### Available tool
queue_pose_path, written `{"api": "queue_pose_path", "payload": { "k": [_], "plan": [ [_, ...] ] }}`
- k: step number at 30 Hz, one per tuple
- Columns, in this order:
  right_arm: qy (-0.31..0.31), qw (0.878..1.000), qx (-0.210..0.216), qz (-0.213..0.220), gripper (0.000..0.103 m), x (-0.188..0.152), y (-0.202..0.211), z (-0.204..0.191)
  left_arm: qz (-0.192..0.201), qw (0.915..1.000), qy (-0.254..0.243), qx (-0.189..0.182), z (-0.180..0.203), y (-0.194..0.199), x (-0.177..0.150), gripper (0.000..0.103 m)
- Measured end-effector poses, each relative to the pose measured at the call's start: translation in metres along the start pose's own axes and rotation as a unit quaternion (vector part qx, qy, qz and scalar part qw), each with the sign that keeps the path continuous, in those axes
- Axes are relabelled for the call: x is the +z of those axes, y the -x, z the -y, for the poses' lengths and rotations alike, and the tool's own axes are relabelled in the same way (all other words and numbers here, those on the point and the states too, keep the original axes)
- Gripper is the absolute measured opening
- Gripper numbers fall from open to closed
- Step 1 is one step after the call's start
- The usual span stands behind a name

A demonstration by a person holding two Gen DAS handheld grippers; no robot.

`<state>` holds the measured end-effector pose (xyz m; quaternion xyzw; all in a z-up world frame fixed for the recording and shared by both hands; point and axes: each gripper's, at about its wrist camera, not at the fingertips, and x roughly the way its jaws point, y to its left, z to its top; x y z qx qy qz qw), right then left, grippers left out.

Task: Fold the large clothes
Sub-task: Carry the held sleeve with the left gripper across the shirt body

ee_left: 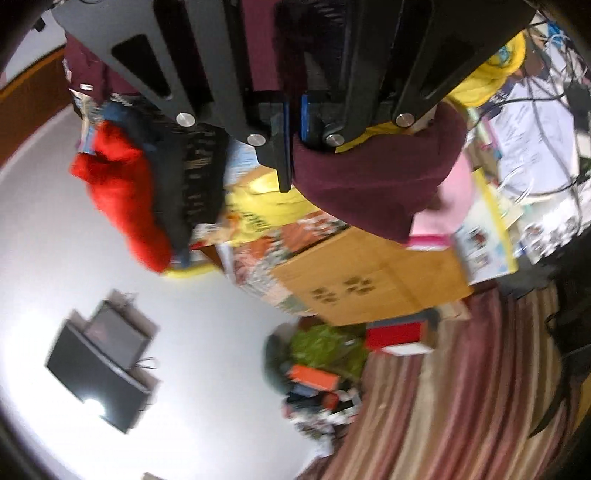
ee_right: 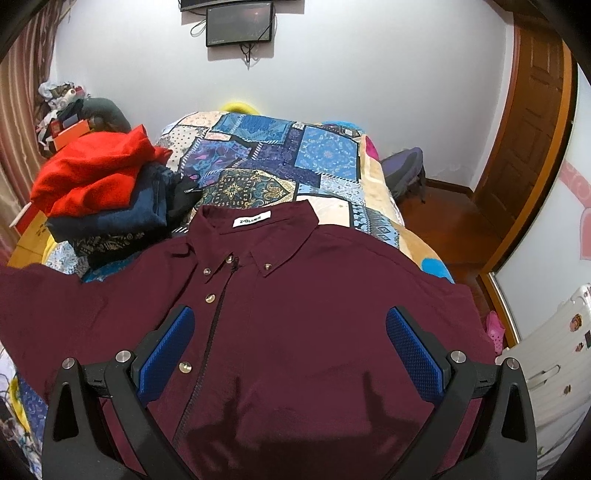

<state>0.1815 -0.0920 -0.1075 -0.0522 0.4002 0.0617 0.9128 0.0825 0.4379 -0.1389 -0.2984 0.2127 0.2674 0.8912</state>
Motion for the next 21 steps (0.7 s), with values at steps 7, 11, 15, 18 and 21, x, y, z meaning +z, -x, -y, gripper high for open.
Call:
{"api": "queue_pose_path", "payload": {
  "k": [7,11,15,18,21],
  "plan": [
    [0.000,1.000,0.000,0.010,0.103,-0.005,0.007,0.010,0.016,0.9966,-0.079,0.018,0.067,0.016,-0.011,0.002],
    [0.002,1.000,-0.001,0.014,0.103,-0.008,0.009,0.016,0.001,0.9943,-0.104,0.021,0.085,0.012,-0.032,0.002],
    [-0.004,1.000,0.002,0.013,0.103,-0.012,0.010,0.022,-0.011,0.9944,-0.103,0.022,0.082,0.007,-0.048,0.002],
    [-0.009,1.000,0.004,0.010,0.103,-0.013,0.009,0.025,-0.029,0.9971,-0.067,0.025,0.061,0.001,-0.050,0.002],
    [-0.010,1.000,0.003,0.009,0.103,-0.014,0.010,0.026,-0.028,0.9970,-0.050,0.053,0.041,-0.001,-0.038,0.002]
  ]
}}
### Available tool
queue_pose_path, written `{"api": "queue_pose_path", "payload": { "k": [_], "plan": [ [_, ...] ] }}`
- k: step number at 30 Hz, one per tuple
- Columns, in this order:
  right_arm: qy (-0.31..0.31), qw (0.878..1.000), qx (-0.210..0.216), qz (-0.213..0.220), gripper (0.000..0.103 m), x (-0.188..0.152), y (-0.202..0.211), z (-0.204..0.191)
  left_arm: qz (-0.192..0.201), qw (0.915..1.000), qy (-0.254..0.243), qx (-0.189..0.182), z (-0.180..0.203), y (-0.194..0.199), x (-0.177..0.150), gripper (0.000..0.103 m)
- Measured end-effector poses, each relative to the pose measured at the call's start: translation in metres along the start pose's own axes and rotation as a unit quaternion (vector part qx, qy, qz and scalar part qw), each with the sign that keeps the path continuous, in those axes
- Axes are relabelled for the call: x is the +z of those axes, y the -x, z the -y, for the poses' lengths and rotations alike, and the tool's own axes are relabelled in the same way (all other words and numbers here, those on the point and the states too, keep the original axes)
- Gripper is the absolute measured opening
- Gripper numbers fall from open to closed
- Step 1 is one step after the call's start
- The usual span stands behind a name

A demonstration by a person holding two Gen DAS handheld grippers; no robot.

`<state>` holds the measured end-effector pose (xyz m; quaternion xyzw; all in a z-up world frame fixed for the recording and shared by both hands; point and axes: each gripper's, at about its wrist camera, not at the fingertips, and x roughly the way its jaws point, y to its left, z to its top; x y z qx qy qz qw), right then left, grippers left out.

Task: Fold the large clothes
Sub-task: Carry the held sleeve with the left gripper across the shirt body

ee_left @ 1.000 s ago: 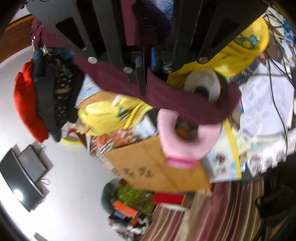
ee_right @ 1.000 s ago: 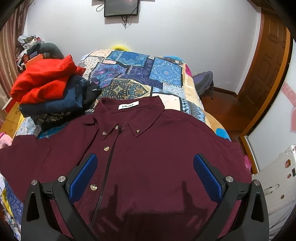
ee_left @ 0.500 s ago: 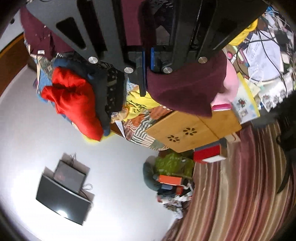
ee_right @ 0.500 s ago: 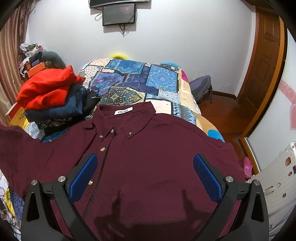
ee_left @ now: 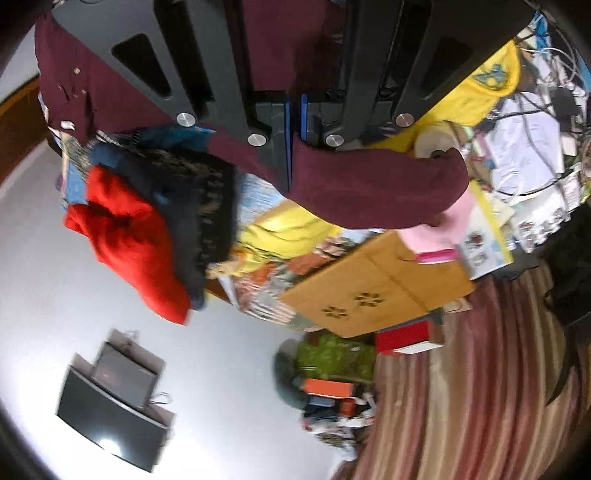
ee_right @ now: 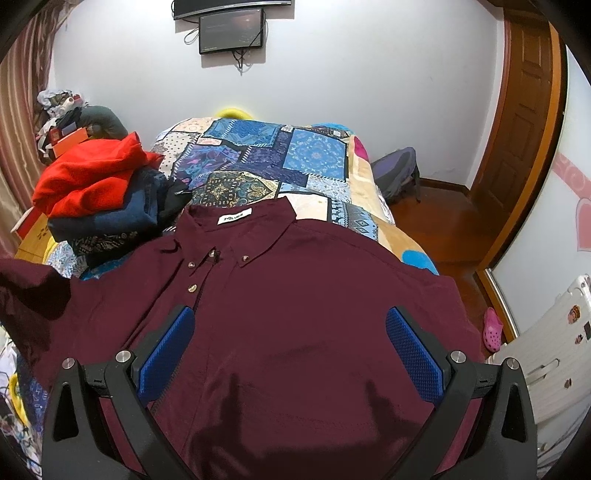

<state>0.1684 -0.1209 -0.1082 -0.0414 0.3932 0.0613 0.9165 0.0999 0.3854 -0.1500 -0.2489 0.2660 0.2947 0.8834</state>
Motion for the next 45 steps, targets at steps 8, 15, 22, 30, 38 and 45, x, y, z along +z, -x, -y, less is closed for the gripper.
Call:
{"api": "queue_pose_path", "payload": {
  "k": [8,15,22,30,38,45],
  "plan": [
    [0.013,1.000,-0.001,0.008,0.103,0.001,0.004,-0.010,0.069,0.9973,0.012,0.024,-0.035,0.044,0.077,0.002],
    [0.028,1.000,0.004,0.000,0.103,-0.001,0.000,-0.024,0.064,0.9963,-0.053,0.025,-0.010,0.045,0.045,0.001],
    [0.063,0.998,-0.013,0.006,0.103,-0.005,0.002,-0.034,-0.025,0.9955,0.033,0.085,-0.077,-0.006,0.003,0.001],
    [0.065,0.998,-0.011,-0.003,0.103,-0.003,-0.002,-0.042,-0.034,0.9878,0.063,0.139,-0.132,0.002,-0.021,0.002],
    [0.084,0.996,-0.004,-0.004,0.103,-0.006,-0.001,-0.053,0.046,0.9941,-0.038,0.090,-0.049,0.040,0.006,0.001],
    [0.084,0.996,-0.003,0.003,0.103,-0.007,0.005,-0.051,0.135,0.9765,-0.167,-0.015,0.075,0.084,0.018,0.001]
  ]
}}
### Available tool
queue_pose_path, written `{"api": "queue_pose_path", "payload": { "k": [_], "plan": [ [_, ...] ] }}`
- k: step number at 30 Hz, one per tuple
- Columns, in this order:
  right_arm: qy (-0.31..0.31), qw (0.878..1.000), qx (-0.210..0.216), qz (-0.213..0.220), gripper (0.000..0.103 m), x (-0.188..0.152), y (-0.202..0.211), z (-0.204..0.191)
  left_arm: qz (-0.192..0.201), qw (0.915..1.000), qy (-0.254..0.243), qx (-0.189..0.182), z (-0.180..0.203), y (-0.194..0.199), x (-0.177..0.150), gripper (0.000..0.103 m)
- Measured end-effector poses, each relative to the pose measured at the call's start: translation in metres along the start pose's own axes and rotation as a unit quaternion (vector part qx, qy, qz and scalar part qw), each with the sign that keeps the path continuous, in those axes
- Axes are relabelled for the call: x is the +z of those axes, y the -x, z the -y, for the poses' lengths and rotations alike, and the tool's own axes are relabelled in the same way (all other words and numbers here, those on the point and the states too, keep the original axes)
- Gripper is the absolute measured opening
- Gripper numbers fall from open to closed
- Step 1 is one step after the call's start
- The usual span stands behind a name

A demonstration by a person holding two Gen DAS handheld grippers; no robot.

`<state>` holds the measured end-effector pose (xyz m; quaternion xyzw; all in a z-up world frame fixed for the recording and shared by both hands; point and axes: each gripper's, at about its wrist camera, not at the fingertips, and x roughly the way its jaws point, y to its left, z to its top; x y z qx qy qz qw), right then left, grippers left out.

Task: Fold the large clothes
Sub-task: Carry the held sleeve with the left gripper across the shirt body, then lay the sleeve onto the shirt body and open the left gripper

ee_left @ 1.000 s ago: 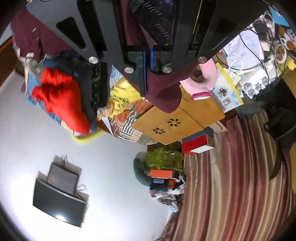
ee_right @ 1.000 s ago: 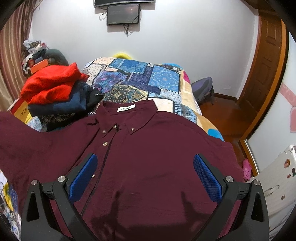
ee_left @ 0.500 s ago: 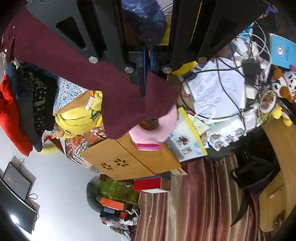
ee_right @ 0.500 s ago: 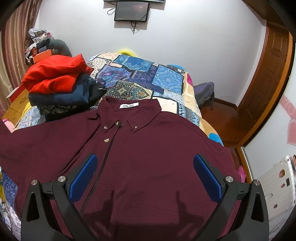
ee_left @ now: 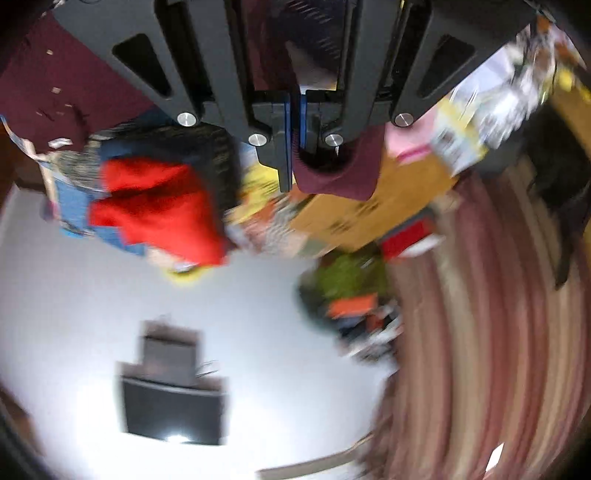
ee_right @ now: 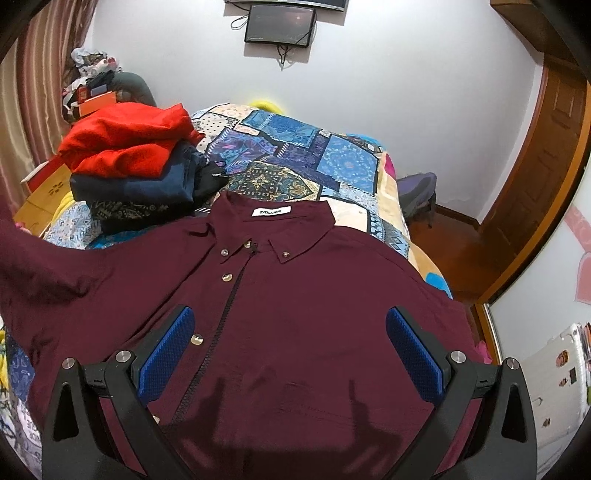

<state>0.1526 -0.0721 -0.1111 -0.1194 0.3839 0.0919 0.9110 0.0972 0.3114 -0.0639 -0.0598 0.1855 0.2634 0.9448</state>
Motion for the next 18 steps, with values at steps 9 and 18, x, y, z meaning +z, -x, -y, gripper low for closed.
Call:
{"api": "queue_pose_path", "payload": {
  "k": [9,18],
  "plan": [
    [-0.025,1.000,0.003,0.003,0.103,-0.003,0.002,0.017,-0.119,0.9751,-0.023,-0.186,0.131,-0.033,-0.040,0.001],
    [-0.037,0.999,0.009,-0.009,0.103,-0.011,-0.004,0.029,-0.257,0.9206,-0.088,-0.281,0.269,-0.036,-0.129,0.002]
  ]
}}
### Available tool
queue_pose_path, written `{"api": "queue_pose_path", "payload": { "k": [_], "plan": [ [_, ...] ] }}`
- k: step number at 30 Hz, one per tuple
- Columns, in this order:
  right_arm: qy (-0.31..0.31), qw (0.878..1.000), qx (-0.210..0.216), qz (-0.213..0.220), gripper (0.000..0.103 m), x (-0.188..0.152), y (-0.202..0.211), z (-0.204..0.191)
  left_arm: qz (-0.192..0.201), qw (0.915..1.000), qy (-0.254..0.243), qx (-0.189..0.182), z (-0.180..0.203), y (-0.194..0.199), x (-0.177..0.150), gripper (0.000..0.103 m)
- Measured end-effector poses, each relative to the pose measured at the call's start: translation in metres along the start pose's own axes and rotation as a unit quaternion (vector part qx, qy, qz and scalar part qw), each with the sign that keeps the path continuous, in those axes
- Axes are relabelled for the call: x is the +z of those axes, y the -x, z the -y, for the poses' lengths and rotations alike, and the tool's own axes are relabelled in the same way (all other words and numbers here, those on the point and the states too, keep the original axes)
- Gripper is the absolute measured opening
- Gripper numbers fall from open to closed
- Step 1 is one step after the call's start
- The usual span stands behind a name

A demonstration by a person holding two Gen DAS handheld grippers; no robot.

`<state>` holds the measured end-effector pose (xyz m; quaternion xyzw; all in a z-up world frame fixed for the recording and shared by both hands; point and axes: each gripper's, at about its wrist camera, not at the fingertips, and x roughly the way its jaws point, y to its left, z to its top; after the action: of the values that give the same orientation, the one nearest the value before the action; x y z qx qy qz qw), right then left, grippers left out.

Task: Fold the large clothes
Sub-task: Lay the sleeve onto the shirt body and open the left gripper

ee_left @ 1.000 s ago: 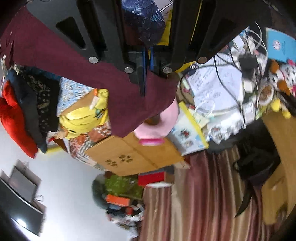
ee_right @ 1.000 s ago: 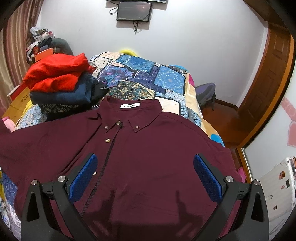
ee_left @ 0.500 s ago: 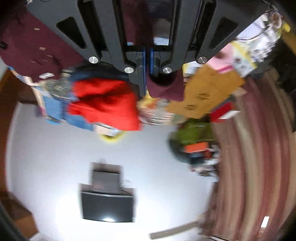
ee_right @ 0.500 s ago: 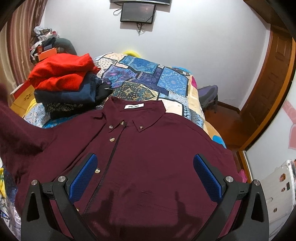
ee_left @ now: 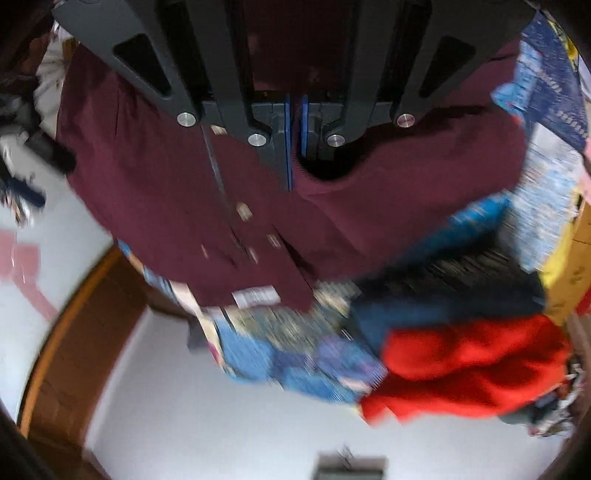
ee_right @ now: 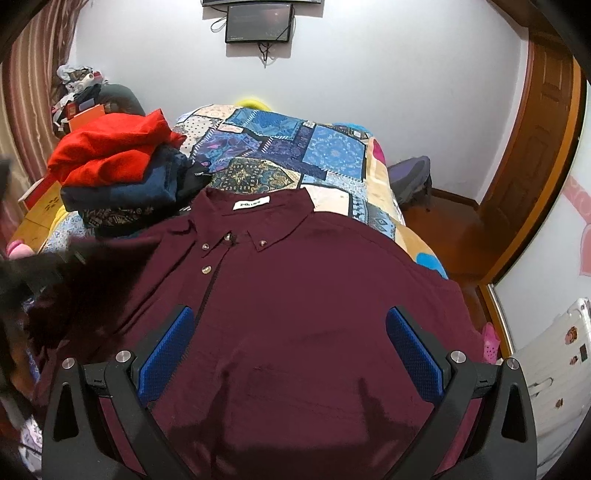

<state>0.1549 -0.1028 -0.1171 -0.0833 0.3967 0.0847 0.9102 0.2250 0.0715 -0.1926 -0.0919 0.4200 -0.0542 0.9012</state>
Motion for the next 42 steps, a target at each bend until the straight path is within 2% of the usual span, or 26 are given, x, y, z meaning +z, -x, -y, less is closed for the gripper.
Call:
{"api": "queue_pose_path", "payload": {
  "k": [4,7,10,12,17,19,20,21,22,25,29,32,35,42],
  "plan": [
    [-0.003,1.000,0.003,-0.005,0.103,-0.003,-0.003,0.004,-0.058,0.9983,-0.009,-0.001,0.019,-0.032,-0.020,0.005],
    [-0.003,1.000,0.005,-0.008,0.103,-0.003,-0.005,0.005,-0.062,0.9980,-0.012,0.005,0.019,-0.033,-0.028,0.009],
    [-0.002,1.000,0.008,-0.008,0.103,-0.003,-0.006,0.005,-0.063,0.9979,-0.016,0.002,0.022,-0.024,-0.031,0.020],
    [-0.001,1.000,0.011,-0.008,0.103,-0.003,-0.007,0.005,-0.059,0.9980,-0.022,0.008,0.018,-0.012,-0.031,0.033],
    [0.013,1.000,0.021,0.001,0.103,0.007,-0.005,-0.004,-0.037,0.9985,-0.032,0.024,0.009,0.015,-0.024,0.036],
    [0.025,0.999,0.028,0.007,0.103,0.013,-0.004,-0.012,-0.023,0.9988,-0.027,0.033,0.001,0.028,-0.020,0.046],
    [0.031,0.999,0.032,0.009,0.103,0.015,-0.004,-0.016,-0.007,0.9989,-0.020,0.042,-0.007,0.039,-0.018,0.059],
    [0.038,0.999,0.038,0.011,0.103,0.019,-0.004,-0.022,0.010,0.9986,-0.013,0.051,-0.014,0.048,-0.015,0.064],
    [0.046,0.998,0.044,0.013,0.103,0.022,-0.004,-0.028,0.030,0.9976,-0.004,0.061,-0.024,0.062,-0.014,0.065],
    [0.077,0.994,0.071,0.016,0.103,0.033,-0.006,-0.052,0.058,0.9941,0.019,0.089,-0.054,0.087,-0.009,0.065],
    [0.114,0.986,0.118,0.006,0.103,0.043,-0.015,-0.090,0.082,0.9840,0.056,0.148,-0.105,0.112,-0.011,0.070],
    [0.147,0.979,0.142,-0.006,0.103,0.046,-0.025,-0.122,0.075,0.9760,0.076,0.190,-0.139,0.118,-0.022,0.070],
    [0.192,0.968,0.161,-0.027,0.103,0.044,-0.041,-0.158,0.061,0.9705,0.097,0.213,-0.167,0.120,-0.037,0.070],
    [0.272,0.937,0.194,-0.100,0.102,0.025,-0.077,-0.222,0.024,0.9651,0.139,0.221,-0.204,0.107,-0.069,0.070]
  ]
}}
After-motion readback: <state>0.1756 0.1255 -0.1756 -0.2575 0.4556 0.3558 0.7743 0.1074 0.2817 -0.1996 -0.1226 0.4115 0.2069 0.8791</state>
